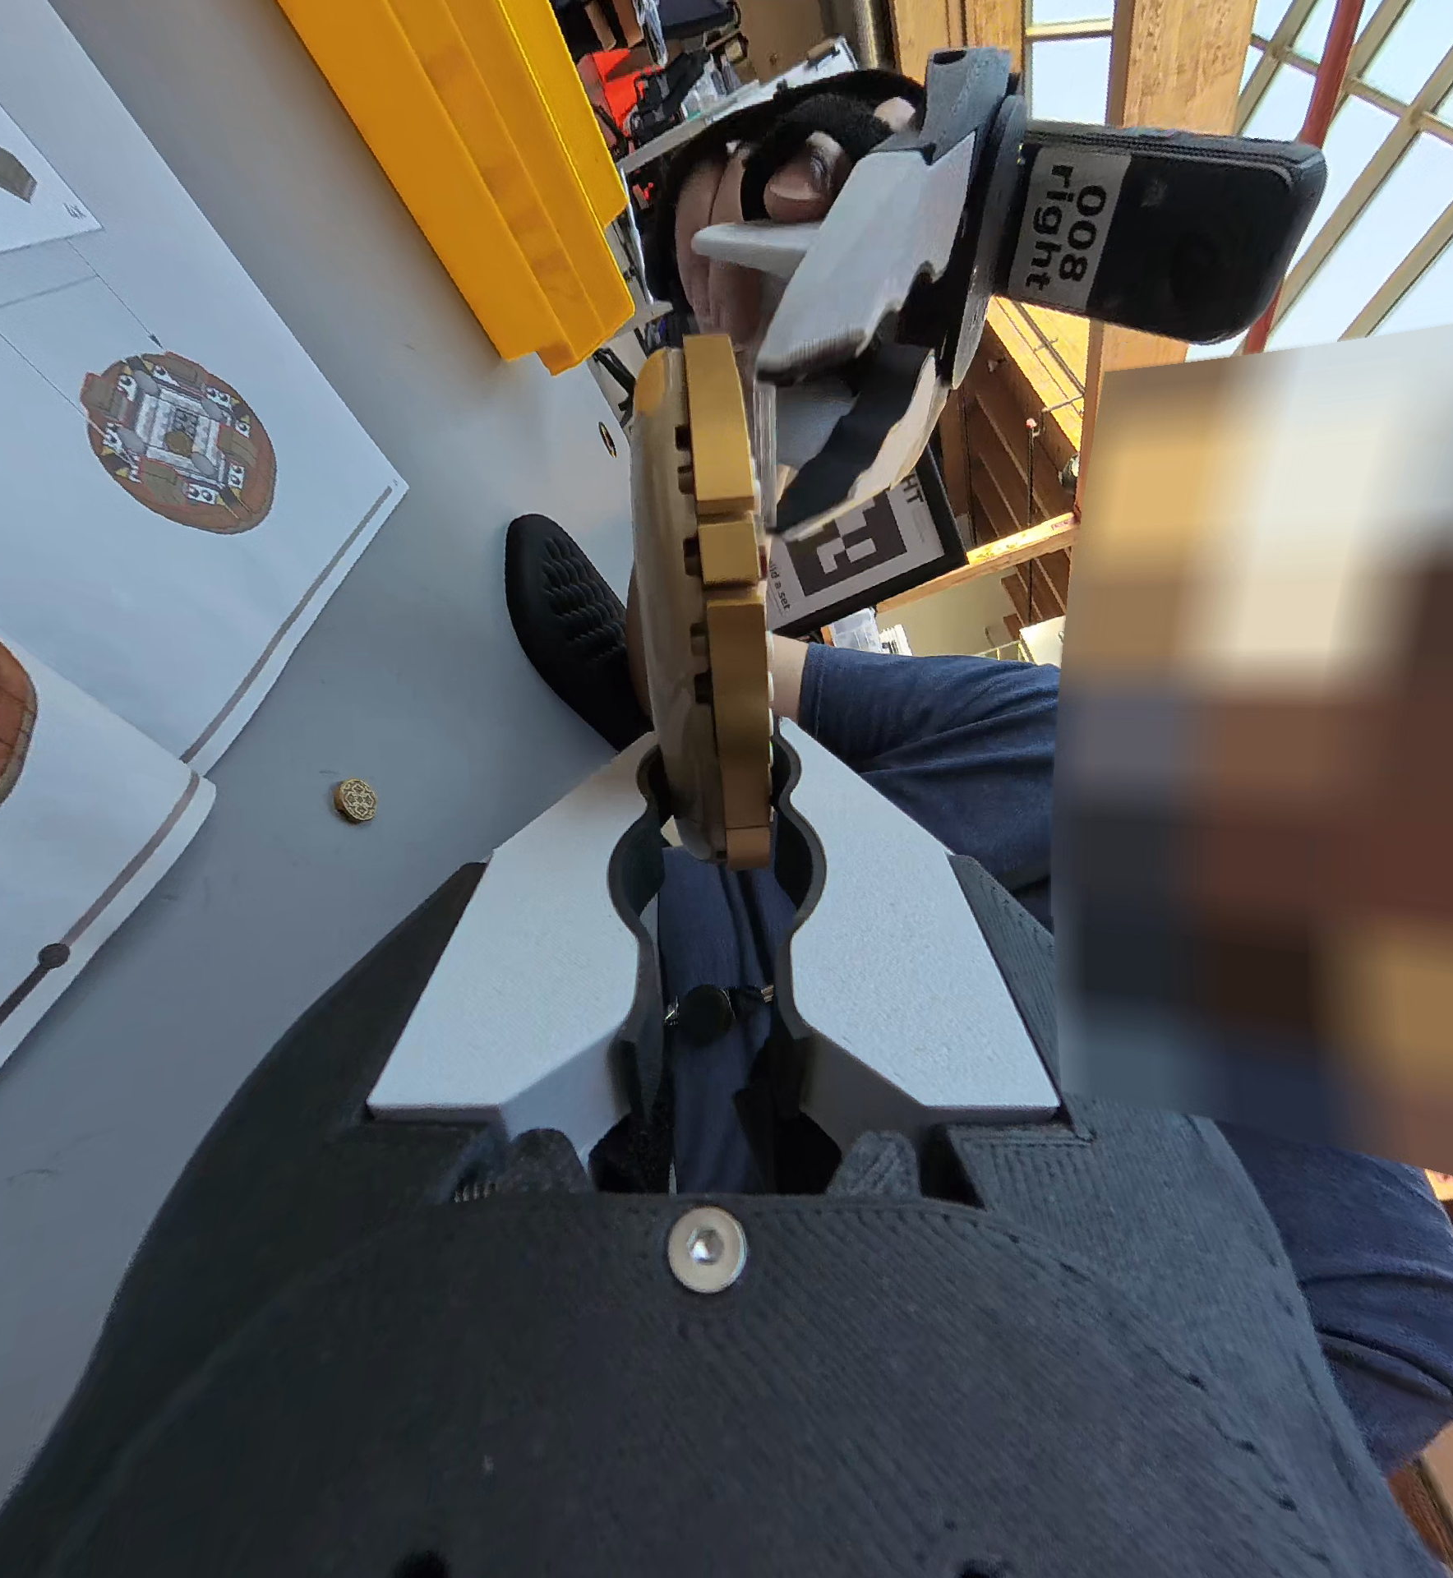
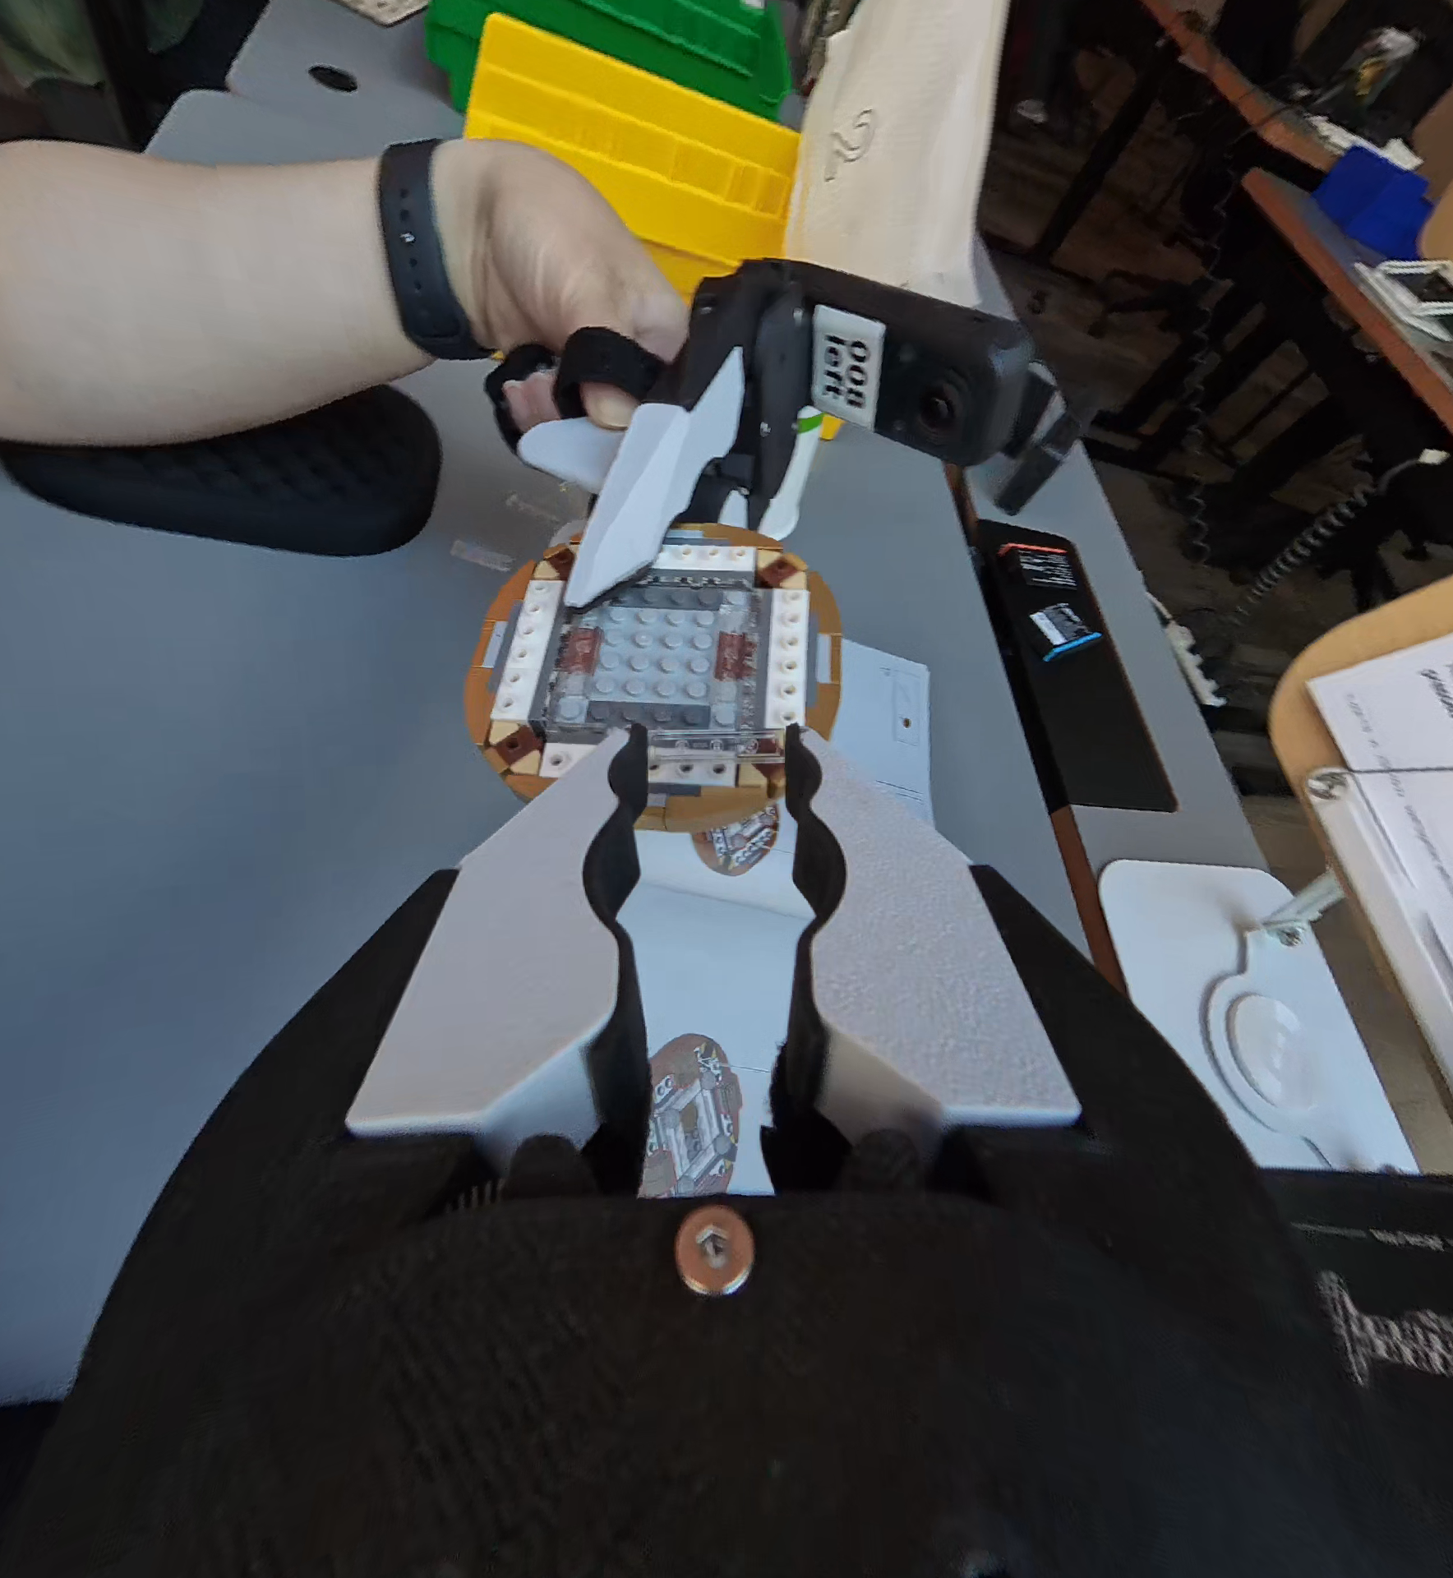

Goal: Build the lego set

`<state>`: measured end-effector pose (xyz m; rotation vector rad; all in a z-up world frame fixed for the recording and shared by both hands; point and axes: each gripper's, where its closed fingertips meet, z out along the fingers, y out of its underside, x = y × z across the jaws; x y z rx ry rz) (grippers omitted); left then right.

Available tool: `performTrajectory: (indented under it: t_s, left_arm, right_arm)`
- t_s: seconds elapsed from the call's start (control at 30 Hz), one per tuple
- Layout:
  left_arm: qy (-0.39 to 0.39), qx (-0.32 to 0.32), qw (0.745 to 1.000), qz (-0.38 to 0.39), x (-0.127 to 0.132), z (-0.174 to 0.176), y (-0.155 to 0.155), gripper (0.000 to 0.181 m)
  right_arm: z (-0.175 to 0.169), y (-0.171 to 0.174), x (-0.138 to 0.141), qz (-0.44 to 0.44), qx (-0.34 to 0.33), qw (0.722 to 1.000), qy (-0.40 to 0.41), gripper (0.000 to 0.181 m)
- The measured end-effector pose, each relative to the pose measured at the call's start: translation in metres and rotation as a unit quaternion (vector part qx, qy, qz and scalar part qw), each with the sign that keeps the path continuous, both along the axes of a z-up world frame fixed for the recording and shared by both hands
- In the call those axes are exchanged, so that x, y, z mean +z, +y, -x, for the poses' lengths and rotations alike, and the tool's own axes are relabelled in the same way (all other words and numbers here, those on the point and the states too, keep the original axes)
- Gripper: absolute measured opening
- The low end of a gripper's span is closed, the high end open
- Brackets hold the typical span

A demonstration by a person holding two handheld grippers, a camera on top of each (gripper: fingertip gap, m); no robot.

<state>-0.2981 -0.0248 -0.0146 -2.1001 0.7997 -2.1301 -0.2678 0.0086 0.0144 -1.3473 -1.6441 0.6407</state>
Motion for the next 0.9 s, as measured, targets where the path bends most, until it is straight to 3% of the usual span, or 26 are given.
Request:
performTrajectory:
  t_s: [0.17, 0.3, 0.53, 0.9]
  left_arm:
    - [-0.011, 0.096, 0.994, -0.04, 0.026, 0.033, 0.023, 0.019]
    - [-0.022, 0.179, 0.98, -0.086, 0.054, 0.061, 0.035, 0.018]
    - [-0.047, 0.197, 0.972, -0.12, 0.08, 0.072, 0.028, 0.019]
    - [-0.045, 0.201, 0.971, -0.123, 0.08, 0.074, 0.03, 0.018]
  right_arm:
    - [-0.008, 0.022, 0.037, -0.018, -0.066, 0.994, 0.081, 0.031]
    - [-0.016, 0.035, 0.044, -0.018, -0.102, 0.989, 0.103, 0.031]
    - [-0.017, 0.044, 0.035, -0.003, -0.125, 0.988, 0.092, 0.031]
    - [-0.016, 0.046, 0.031, -0.014, -0.127, 0.988, 0.081, 0.031]
